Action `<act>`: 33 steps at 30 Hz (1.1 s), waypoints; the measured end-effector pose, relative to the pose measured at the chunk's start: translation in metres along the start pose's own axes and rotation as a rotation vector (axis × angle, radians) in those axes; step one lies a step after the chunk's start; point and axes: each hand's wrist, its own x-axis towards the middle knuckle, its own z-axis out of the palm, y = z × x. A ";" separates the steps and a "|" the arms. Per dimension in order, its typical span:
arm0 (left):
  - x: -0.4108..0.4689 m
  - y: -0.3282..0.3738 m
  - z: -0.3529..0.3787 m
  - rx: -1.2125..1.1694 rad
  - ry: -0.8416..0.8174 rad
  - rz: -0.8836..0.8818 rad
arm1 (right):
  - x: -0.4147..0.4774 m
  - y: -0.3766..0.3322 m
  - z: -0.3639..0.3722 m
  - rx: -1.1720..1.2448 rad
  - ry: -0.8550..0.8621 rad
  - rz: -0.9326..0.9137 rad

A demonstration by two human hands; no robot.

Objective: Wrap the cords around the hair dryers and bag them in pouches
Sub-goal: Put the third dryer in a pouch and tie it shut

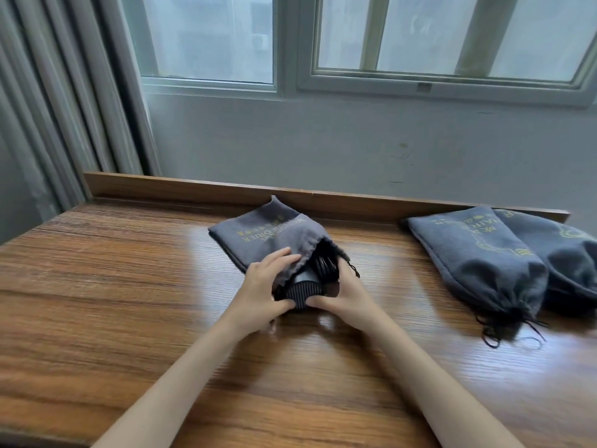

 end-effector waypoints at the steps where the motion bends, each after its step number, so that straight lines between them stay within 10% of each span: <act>1: -0.001 0.000 -0.001 -0.054 0.038 -0.004 | 0.004 0.000 -0.001 -0.081 0.006 0.027; 22: -0.014 0.009 -0.012 -0.256 0.235 -0.155 | 0.042 -0.038 0.021 -0.604 0.078 0.350; 26: -0.018 -0.006 -0.009 -0.019 0.338 -0.217 | 0.020 -0.023 0.022 -0.487 0.137 0.084; 30: -0.014 -0.006 0.000 0.340 0.447 -0.127 | 0.010 0.002 -0.003 -0.282 0.561 0.018; 33: -0.003 -0.004 0.010 0.465 0.353 -0.067 | 0.024 0.017 -0.013 -0.273 0.196 0.124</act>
